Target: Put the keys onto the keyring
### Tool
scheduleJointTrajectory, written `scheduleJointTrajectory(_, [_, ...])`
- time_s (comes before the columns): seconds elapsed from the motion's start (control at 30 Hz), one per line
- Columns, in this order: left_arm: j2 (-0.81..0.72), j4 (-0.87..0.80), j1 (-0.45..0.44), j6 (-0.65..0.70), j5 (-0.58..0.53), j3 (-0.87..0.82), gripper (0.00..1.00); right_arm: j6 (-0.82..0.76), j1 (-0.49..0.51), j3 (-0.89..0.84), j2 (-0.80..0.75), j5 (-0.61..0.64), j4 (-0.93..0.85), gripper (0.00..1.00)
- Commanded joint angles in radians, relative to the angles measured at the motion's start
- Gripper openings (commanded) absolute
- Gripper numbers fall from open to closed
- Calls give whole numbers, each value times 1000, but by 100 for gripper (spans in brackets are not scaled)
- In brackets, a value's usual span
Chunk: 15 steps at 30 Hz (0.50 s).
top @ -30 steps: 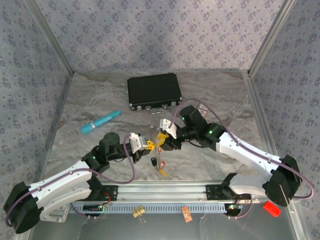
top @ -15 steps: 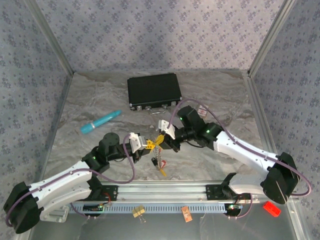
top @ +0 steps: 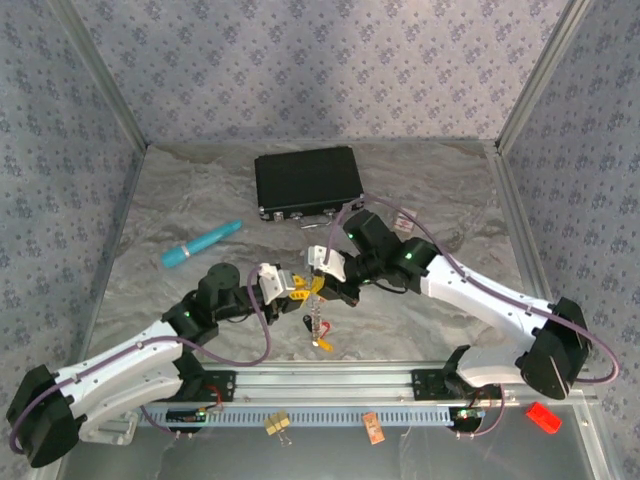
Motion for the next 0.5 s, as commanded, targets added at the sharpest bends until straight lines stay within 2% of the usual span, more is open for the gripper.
scheduleJointTrajectory(0.0, [14, -42, -2, 32, 16, 50, 19, -68, 19, 65, 22, 42, -100, 0])
scheduleJointTrajectory(0.17, [43, -67, -1, 44, 36, 71, 14, -70, 29, 88, 36, 1, -88, 0])
scheduleJointTrajectory(0.47, [50, -80, -2, 42, 53, 69, 14, -61, 23, 62, 30, -43, -45, 0])
